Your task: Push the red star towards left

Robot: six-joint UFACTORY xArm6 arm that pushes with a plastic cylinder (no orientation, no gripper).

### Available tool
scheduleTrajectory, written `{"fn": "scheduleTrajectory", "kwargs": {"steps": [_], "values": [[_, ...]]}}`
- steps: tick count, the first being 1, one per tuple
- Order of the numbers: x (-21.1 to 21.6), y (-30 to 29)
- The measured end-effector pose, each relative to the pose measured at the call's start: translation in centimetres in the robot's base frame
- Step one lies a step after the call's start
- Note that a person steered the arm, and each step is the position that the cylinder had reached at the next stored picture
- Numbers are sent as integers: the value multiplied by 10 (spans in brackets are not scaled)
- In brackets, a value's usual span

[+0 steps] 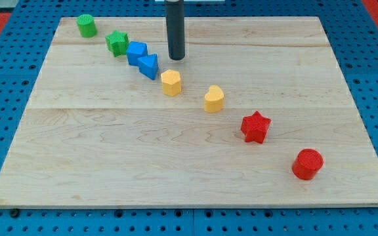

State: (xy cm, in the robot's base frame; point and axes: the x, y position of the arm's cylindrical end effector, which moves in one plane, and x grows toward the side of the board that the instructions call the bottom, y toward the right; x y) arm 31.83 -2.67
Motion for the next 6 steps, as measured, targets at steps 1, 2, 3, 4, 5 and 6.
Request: {"fn": "scheduleTrajectory", "kwargs": {"steps": [1,2,3,4,5,6], "values": [[3,25],[13,52],[18,70],[20,122],[32,175],[66,201]]}}
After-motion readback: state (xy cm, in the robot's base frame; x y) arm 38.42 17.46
